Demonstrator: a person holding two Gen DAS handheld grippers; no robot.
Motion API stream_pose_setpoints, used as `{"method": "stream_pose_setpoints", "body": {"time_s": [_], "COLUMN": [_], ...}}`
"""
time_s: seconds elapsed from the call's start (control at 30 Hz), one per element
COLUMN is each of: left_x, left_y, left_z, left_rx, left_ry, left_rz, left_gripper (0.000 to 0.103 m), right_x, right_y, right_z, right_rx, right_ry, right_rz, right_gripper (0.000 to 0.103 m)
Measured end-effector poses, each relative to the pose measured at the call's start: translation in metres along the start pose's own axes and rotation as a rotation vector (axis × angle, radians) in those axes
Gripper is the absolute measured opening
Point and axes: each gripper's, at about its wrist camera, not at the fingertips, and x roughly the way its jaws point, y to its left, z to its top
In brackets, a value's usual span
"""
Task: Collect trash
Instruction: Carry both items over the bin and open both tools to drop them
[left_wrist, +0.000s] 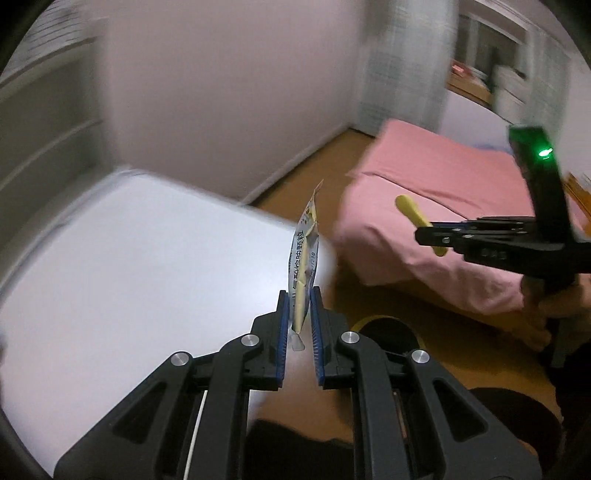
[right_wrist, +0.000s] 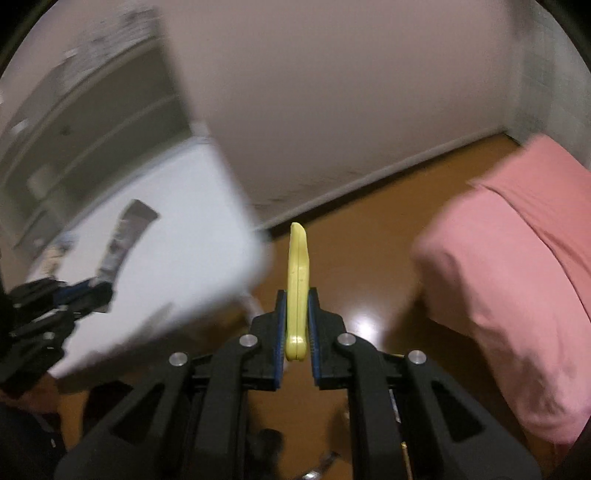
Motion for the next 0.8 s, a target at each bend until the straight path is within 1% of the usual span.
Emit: {"method": "stream_pose_setpoints", "body": {"time_s": [0.07, 0.13, 0.2, 0.37, 0.43, 0.53, 0.6, 0.63, 0.67, 0.8], "left_x": [0.028, 0.055, 0.087, 0.152, 0.176, 0.196, 0.21, 0.22, 0.231, 0.249], "left_y": [-0.032, -0.058, -0.078, -0.102, -0.112, -0.125, -0.131, -0.133, -0.14, -0.142], "left_z": [0.0, -0.005, -0.014, -0.035, -0.046, -0.055, -0.065, -0.071, -0.071, -0.079], "left_rx": [0.063, 0.108, 0.131, 0.138, 0.143, 0.158, 0.174, 0.177, 0.179, 0.19], "left_ry": [0.019, 0.048, 0.096, 0.204, 0.25, 0.282, 0.304, 0.326, 0.34, 0.385], "left_rz": [-0.06, -0.101, -0.149, -0.198, -0.203, -0.201, -0.185, -0.183, -0.183, -0.172], "left_gripper": [0.011, 0.011, 0.011, 0.011, 0.011, 0.011, 0.011, 0.011, 0.011, 0.011], "right_x": [0.007, 0.014, 0.026, 0.06, 0.073, 0.094, 0.107, 0.112, 0.117, 0.13], "right_y": [-0.041, -0.067, -0.094, -0.141, -0.149, -0.156, -0.159, -0.16, -0.162, -0.166], "right_z": [-0.022, -0.039, -0.06, -0.104, -0.117, -0.14, -0.15, -0.155, -0.159, -0.169], "right_rx": [0.065, 0.113, 0.158, 0.256, 0.279, 0.3, 0.303, 0.304, 0.305, 0.311], "right_ry": [0.027, 0.054, 0.089, 0.18, 0.209, 0.257, 0.292, 0.303, 0.314, 0.344], "right_rz": [-0.05, -0.073, -0.101, -0.109, -0.108, -0.109, -0.109, -0.107, -0.107, -0.104], "right_gripper": [0.012, 0.012, 0.012, 0.012, 0.012, 0.012, 0.012, 0.012, 0.012, 0.012]}}
